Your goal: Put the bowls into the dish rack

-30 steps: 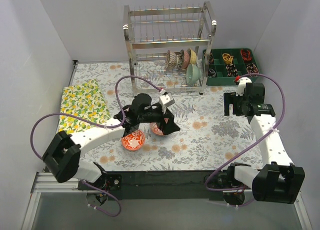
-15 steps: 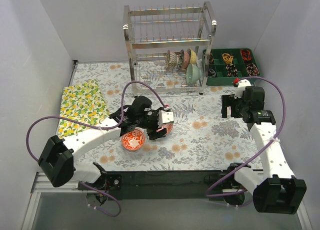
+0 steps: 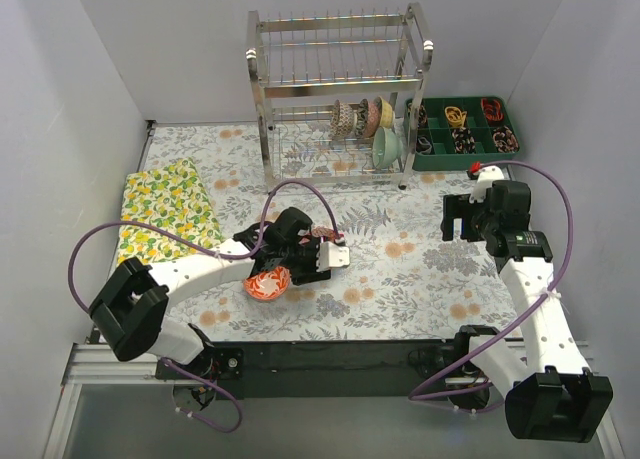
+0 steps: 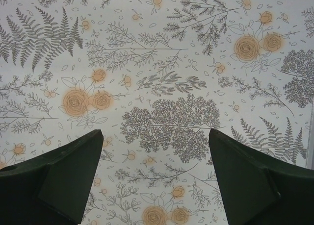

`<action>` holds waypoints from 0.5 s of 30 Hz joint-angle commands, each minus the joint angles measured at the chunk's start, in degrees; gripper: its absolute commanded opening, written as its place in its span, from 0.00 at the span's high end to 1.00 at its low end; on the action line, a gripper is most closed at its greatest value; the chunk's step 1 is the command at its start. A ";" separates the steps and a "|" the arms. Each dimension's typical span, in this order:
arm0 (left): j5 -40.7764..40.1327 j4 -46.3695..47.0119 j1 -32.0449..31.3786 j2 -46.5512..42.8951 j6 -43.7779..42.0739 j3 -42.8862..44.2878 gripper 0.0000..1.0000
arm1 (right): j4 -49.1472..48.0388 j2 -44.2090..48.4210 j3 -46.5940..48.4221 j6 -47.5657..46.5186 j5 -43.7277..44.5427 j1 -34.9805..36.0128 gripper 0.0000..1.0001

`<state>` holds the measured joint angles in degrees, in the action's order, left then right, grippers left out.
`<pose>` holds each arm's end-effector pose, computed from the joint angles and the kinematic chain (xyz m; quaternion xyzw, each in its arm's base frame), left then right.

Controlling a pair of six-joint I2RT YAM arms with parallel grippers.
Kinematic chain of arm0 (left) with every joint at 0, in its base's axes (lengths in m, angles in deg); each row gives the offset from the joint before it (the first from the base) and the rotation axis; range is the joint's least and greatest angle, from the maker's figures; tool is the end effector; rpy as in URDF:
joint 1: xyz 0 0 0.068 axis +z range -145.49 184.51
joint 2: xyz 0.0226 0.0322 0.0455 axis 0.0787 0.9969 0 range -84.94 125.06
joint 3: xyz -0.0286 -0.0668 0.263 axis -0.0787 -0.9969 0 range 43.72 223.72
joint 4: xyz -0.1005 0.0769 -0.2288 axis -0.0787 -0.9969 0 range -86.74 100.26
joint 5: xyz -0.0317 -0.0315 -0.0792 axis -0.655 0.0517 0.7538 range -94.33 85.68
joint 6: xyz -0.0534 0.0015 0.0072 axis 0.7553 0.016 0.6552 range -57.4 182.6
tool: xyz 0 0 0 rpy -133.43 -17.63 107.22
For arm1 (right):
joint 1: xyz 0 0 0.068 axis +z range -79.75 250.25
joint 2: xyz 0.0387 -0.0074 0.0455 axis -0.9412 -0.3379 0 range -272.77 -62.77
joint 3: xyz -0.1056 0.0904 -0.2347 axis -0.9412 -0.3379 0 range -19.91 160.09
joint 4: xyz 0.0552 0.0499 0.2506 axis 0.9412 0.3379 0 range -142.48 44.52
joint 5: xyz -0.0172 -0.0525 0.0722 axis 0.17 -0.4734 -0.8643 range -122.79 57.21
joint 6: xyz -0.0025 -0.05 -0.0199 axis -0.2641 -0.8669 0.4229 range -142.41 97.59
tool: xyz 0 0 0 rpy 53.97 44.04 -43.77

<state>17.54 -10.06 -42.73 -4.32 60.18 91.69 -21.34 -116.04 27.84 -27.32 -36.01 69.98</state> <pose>0.1804 -0.2148 0.2069 0.4456 0.8197 -0.2852 0.2197 0.1997 0.0010 0.2958 -0.0487 0.8920 0.0048 0.4494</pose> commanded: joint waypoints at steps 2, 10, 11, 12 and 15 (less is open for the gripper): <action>-1.56 1.77 -0.66 0.41 -2.24 -1.21 0.61 | -1.87 1.33 -0.99 0.86 -0.73 0.19 0.03; -2.88 4.23 -0.83 0.94 -2.42 -1.91 0.72 | -1.96 1.25 -1.17 1.39 -0.82 0.19 0.03; -3.23 4.23 -0.83 1.29 -2.68 -1.91 0.73 | -2.04 1.25 -1.16 1.39 -0.73 0.19 0.03; -3.41 4.49 -1.01 1.47 -3.03 -1.82 0.73 | -2.13 1.25 -1.16 1.39 -0.73 0.19 0.03; -3.67 4.76 -1.18 2.17 -3.21 -1.47 0.76 | -2.13 1.59 -1.34 1.74 -0.73 0.19 0.03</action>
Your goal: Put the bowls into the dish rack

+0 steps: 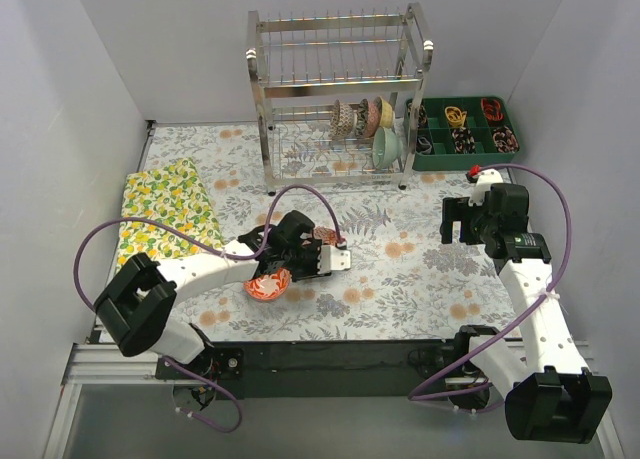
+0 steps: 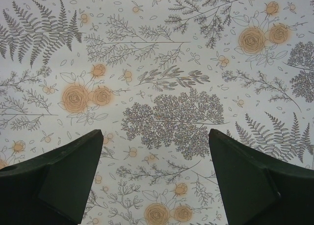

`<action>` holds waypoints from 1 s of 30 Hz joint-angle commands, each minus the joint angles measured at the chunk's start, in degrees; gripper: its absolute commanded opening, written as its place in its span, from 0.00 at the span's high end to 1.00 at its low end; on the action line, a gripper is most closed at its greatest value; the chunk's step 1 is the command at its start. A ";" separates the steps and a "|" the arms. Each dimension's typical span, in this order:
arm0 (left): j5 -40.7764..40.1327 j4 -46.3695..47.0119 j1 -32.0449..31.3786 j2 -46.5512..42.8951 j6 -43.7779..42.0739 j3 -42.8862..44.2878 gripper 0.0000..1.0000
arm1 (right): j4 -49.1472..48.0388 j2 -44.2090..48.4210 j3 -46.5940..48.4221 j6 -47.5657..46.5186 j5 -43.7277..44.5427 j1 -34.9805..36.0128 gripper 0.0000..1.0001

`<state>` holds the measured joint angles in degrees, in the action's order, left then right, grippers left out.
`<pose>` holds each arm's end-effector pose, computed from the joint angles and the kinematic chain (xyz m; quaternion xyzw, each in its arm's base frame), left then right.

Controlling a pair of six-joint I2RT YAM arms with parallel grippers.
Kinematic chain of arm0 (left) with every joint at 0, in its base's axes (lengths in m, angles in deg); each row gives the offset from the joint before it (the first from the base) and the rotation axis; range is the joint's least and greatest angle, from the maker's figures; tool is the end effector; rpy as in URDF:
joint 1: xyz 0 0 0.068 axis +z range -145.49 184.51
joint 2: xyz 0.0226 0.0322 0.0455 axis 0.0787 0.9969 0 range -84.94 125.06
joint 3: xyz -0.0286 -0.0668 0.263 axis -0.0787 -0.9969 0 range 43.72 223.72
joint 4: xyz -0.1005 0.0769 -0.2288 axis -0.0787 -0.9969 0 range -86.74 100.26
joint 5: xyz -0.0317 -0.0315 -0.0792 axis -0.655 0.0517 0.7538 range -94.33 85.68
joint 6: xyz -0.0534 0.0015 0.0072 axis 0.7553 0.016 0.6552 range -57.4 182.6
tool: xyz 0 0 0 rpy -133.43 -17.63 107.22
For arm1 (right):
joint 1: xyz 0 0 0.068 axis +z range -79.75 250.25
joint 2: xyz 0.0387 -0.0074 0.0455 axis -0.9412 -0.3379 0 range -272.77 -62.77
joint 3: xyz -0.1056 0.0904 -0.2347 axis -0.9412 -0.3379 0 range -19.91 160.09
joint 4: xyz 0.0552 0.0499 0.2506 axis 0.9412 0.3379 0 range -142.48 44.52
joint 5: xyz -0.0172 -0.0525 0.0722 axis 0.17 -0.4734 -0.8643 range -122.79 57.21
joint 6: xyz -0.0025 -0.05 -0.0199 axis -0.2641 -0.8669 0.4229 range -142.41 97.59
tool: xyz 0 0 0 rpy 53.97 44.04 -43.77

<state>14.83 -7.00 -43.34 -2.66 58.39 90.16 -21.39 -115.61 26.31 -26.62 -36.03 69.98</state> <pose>0.1811 -0.2177 0.1943 0.4578 0.8174 -0.2625 0.2310 0.1975 0.0011 0.2882 -0.0433 0.8964 0.0082 0.4411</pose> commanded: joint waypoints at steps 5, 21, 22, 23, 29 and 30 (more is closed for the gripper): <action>-0.96 1.96 -1.10 1.13 -1.77 0.50 0.84 | -2.00 1.77 -0.25 1.13 -0.45 0.19 0.03; 0.44 1.08 -1.10 6.74 16.82 24.38 1.00 | -1.47 -0.60 2.47 0.87 0.43 0.19 0.04; 1.05 1.17 -0.84 8.06 18.86 26.58 1.00 | -1.47 -0.77 2.74 0.69 0.69 0.19 0.04; 2.36 1.35 -0.57 9.12 20.97 31.13 1.00 | -1.39 -1.04 3.09 0.52 1.39 0.19 0.04; 5.97 3.72 4.07 16.94 33.99 40.83 1.00 | -1.12 -1.83 3.53 -0.36 3.07 0.19 0.04; 6.76 5.72 4.96 18.08 36.26 40.93 1.00 | -1.03 -1.83 3.88 -0.45 2.98 0.19 0.04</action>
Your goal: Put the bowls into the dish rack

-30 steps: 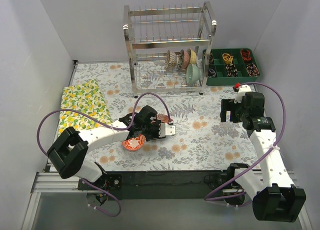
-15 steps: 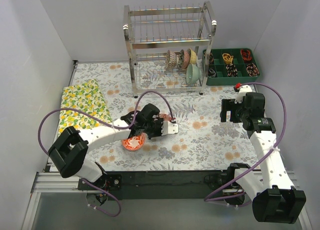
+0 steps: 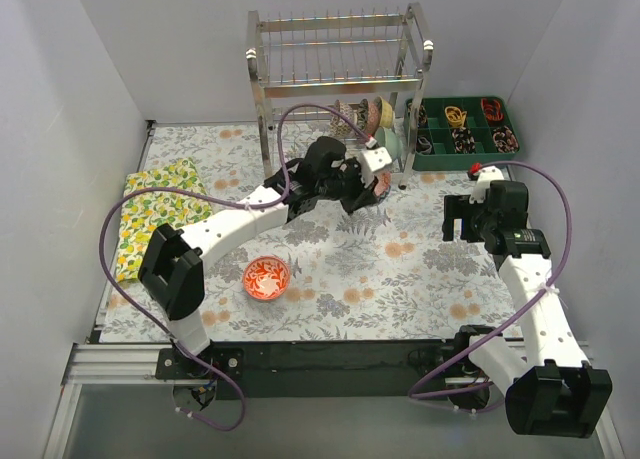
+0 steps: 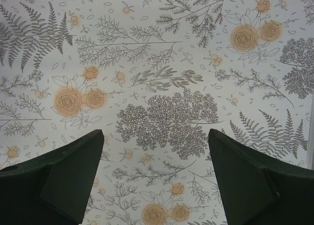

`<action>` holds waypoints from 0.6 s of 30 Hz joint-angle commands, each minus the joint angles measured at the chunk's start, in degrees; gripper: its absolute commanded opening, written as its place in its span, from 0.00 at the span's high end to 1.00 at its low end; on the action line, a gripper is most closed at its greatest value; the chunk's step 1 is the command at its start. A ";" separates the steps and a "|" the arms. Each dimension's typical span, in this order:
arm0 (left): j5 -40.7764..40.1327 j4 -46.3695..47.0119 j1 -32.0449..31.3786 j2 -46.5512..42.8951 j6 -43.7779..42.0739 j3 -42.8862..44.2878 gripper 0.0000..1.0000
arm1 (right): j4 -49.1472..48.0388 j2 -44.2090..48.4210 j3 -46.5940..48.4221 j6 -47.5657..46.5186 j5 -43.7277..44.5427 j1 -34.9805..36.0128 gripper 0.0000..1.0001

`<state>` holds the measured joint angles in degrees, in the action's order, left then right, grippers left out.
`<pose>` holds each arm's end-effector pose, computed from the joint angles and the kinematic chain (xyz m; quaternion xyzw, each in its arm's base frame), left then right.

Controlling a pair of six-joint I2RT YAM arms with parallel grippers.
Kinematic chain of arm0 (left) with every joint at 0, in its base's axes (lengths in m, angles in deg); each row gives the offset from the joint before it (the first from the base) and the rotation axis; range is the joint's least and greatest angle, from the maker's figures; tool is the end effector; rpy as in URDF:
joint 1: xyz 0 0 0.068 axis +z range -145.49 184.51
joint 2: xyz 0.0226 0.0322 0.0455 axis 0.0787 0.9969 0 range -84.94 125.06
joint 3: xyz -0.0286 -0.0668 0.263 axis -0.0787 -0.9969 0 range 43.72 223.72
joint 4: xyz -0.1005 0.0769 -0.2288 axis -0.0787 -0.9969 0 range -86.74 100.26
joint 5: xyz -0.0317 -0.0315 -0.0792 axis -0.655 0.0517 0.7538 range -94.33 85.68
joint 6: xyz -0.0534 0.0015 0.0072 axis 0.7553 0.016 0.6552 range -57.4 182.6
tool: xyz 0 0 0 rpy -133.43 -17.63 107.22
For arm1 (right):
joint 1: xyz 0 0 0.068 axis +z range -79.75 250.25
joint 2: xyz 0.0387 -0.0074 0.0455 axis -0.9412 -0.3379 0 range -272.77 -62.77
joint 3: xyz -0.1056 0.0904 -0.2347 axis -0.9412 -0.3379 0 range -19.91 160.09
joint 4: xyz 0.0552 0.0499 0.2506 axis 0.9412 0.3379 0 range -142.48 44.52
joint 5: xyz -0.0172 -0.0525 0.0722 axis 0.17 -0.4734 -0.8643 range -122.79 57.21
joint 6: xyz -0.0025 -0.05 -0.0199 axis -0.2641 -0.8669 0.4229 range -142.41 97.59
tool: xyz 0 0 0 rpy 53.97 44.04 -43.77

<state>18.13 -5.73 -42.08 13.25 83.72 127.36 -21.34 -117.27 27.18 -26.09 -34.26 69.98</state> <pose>0.2662 -0.3015 0.3171 0.2820 0.8095 -0.4114 0.3098 0.2031 -0.0001 0.2880 -0.0323 0.9002 -0.0034 0.4342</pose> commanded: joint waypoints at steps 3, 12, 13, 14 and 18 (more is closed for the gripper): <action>6.18 10.70 7.38 3.67 20.42 3.20 1.00 | -0.99 -0.69 3.71 -1.59 2.78 -0.16 0.04; 12.61 35.83 13.10 7.27 45.12 -2.07 1.00 | 0.15 -3.24 5.55 -2.73 4.02 -1.57 0.04; 12.70 36.81 13.45 8.06 46.97 -1.90 1.00 | 0.33 -3.68 5.73 -2.82 4.20 -1.66 0.05; 12.87 38.38 13.98 9.29 50.47 -1.72 1.00 | 0.42 -3.94 5.91 -3.08 4.55 -1.75 0.05; 13.67 42.97 14.59 12.27 56.02 -0.50 1.00 | 1.03 -5.09 6.70 -3.52 4.81 -2.19 0.05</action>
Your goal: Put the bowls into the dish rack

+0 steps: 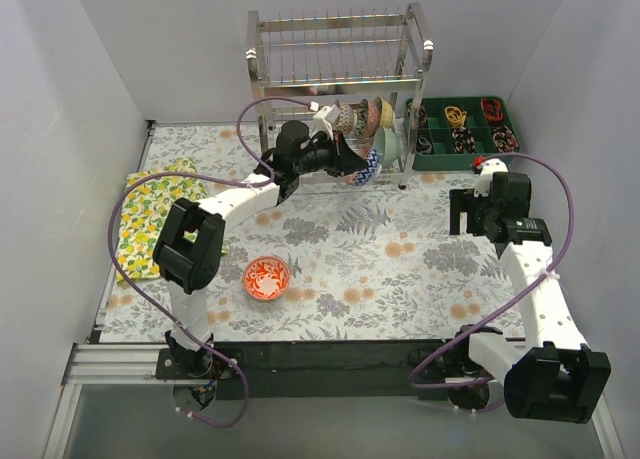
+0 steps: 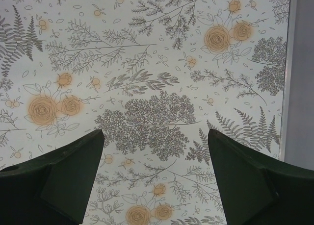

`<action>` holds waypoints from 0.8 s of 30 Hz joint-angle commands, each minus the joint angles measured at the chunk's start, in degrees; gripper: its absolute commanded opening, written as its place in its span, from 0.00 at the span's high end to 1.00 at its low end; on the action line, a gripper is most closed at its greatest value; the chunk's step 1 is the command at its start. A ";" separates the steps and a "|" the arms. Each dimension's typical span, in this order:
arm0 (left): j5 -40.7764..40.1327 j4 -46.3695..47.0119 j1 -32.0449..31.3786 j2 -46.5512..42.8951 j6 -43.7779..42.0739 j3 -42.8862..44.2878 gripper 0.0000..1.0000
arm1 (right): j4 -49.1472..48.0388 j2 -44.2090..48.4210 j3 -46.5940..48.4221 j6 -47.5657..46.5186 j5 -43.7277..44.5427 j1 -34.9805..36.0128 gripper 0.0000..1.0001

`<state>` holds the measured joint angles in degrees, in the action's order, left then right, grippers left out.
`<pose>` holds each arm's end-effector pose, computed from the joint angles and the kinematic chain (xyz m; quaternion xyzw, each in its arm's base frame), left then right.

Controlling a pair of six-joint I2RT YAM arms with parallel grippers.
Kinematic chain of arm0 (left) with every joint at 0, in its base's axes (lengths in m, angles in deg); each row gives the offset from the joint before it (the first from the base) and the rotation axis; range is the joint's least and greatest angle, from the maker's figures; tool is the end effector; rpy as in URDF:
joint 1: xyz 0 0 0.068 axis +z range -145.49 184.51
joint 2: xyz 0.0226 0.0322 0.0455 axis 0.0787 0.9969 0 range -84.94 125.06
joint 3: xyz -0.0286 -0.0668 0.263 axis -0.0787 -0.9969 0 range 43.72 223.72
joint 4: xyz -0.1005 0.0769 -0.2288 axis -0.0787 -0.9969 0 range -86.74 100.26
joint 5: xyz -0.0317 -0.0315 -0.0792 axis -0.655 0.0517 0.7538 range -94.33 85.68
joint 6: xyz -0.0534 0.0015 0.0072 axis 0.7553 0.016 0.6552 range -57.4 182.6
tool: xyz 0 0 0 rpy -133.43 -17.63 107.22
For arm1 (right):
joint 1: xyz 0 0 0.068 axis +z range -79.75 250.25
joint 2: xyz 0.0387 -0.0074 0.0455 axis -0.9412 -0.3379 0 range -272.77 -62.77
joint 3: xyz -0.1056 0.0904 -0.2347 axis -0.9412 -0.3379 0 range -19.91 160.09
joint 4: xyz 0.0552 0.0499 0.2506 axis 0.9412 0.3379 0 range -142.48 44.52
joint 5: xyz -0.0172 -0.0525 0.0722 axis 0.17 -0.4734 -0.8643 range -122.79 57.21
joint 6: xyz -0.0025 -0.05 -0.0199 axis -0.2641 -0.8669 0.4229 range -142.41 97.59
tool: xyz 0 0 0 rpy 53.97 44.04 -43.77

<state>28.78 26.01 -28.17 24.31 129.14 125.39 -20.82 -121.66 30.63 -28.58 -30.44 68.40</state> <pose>0.3712 -0.2614 0.2813 -0.0448 0.7641 -0.6036 0.2232 0.2185 -0.0085 0.2929 -0.0255 0.9058 -0.0481 0.4201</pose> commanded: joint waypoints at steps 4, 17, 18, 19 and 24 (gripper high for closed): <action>1.27 13.78 1.22 4.21 14.57 3.14 1.00 | 1.56 -1.92 4.39 -1.73 1.52 -0.97 0.05; -8.58 16.51 2.98 11.32 27.92 11.31 1.00 | 5.61 -7.02 9.92 -4.37 2.66 -1.05 0.06; -9.54 16.07 2.89 11.86 28.81 12.54 1.00 | 5.78 -7.37 10.19 -4.55 2.66 -1.05 0.06; -11.03 15.81 2.72 12.30 29.43 13.16 1.00 | 5.87 -8.07 10.88 -4.64 2.83 -1.05 0.06; -12.97 15.28 2.63 16.77 33.11 17.47 1.00 | 6.57 -10.53 13.70 -5.78 3.19 -1.05 0.06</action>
<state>19.27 39.36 -25.31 39.31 157.64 138.55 -14.77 -131.10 39.73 -32.85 -28.01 67.64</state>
